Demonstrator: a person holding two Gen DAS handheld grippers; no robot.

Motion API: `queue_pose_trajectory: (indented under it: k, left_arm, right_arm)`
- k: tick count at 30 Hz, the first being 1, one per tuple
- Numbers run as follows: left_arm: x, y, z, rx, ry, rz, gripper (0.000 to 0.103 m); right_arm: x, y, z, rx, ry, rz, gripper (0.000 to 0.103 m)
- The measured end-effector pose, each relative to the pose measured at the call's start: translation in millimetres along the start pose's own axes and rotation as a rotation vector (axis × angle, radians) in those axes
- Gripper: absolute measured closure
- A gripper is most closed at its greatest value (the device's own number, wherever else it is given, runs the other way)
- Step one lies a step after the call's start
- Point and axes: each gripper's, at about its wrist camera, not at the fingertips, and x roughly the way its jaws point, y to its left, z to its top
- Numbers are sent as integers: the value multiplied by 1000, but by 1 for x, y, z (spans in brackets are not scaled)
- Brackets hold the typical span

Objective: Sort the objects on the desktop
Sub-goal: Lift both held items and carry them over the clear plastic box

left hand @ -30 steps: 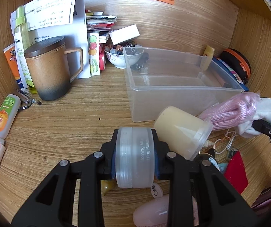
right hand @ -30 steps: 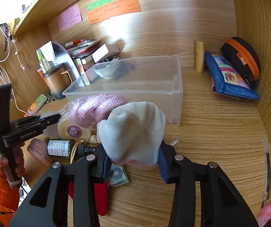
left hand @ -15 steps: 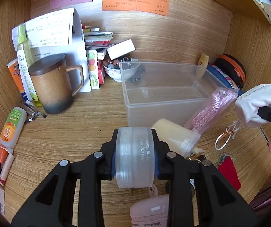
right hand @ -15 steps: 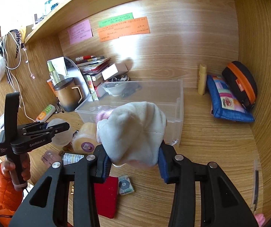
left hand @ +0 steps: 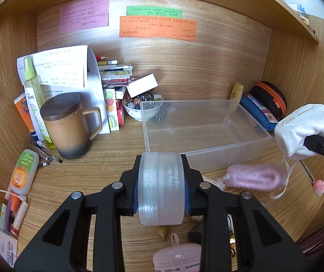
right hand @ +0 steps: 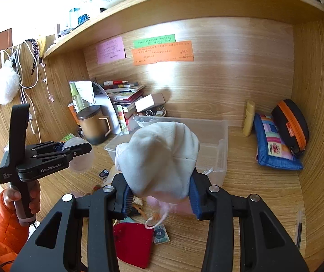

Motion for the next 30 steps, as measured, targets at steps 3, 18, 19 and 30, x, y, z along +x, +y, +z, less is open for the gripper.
queue_pose_trajectory:
  k: [3, 18, 19, 30]
  left_arm:
    - [-3, -3, 5, 11, -9, -8, 74]
    - [19, -6, 20, 11, 4, -46, 74]
    - [21, -6, 22, 13, 5, -47, 74]
    - [44, -13, 40, 42, 24, -50, 74]
  right_arm:
    - [-1, 6, 2, -7, -5, 6, 66]
    - [40, 0, 15, 12, 17, 31, 66]
    - [44, -1, 17, 10, 19, 29, 66]
    - [69, -17, 27, 21, 42, 23, 66]
